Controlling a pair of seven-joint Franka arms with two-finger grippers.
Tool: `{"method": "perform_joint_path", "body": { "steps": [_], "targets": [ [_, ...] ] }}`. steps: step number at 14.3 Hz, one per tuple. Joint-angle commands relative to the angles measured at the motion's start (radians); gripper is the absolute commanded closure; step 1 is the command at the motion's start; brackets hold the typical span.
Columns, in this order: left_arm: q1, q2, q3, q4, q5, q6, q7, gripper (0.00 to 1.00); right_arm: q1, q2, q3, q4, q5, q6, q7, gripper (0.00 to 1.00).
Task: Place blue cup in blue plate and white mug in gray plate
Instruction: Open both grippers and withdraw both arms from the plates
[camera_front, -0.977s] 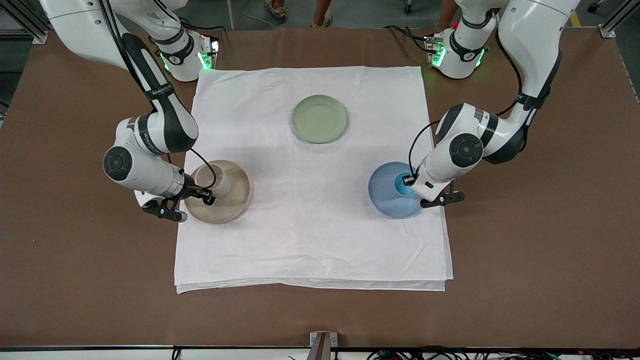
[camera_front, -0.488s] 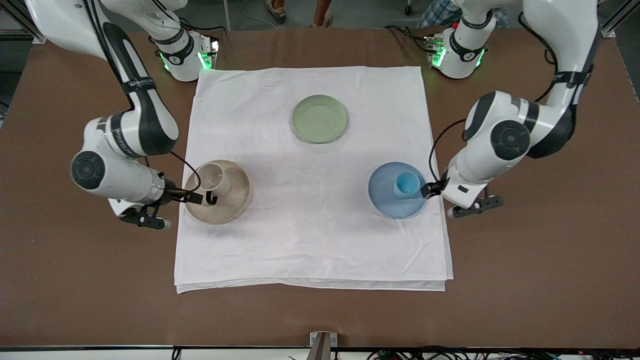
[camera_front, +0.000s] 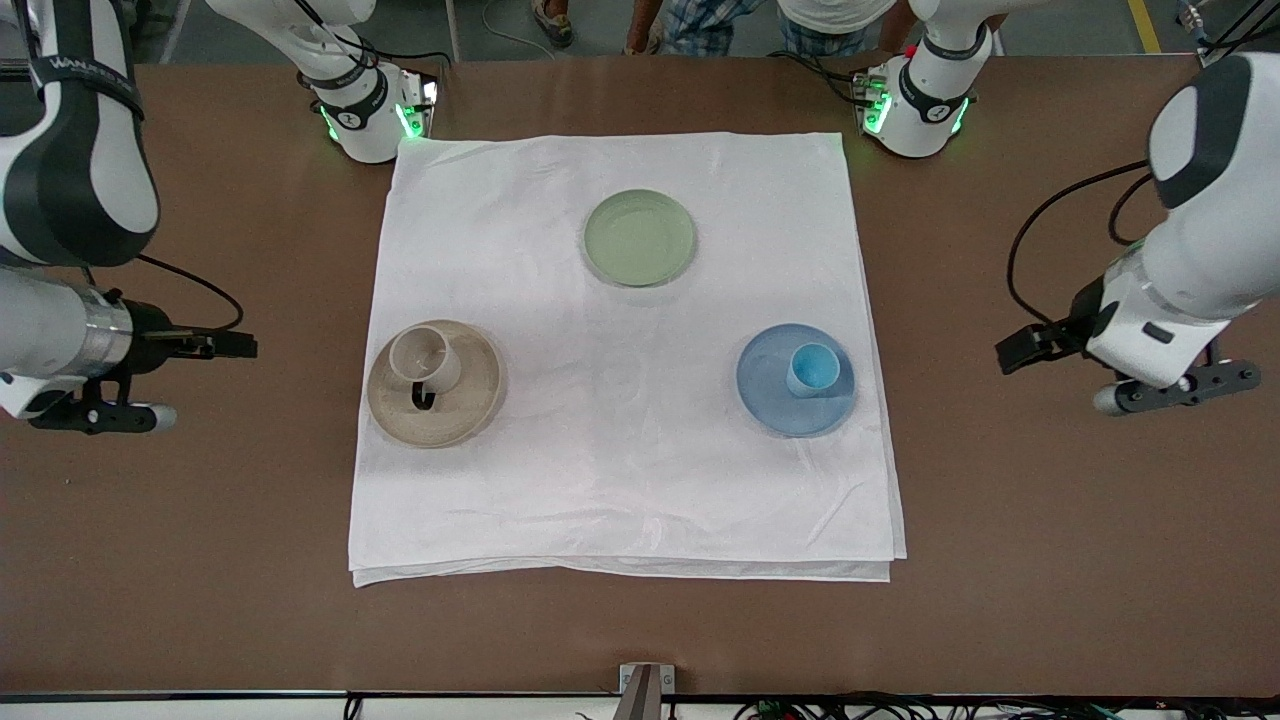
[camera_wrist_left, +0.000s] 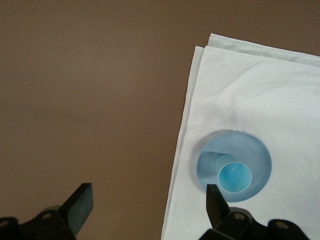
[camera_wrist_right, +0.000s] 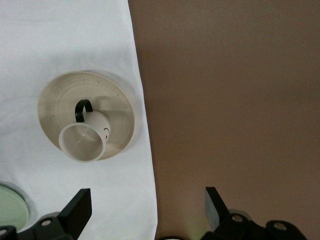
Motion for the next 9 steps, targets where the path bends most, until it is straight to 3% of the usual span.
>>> {"method": "perform_joint_path", "body": {
  "steps": [1,6,9],
  "targets": [
    [0.028,-0.066,-0.004,0.022,0.006,-0.088,0.113,0.00,-0.034,0.003,0.014,0.062,-0.037,-0.042,-0.023,0.00],
    [-0.005,-0.171,0.034,0.008,-0.018,-0.203,0.189,0.00,-0.036,0.002,0.024,0.083,0.024,-0.071,-0.006,0.00],
    [-0.224,-0.264,0.262,-0.102,-0.049,-0.202,0.197,0.00,-0.022,-0.033,0.024,0.074,0.020,-0.075,-0.018,0.00]
  ]
}}
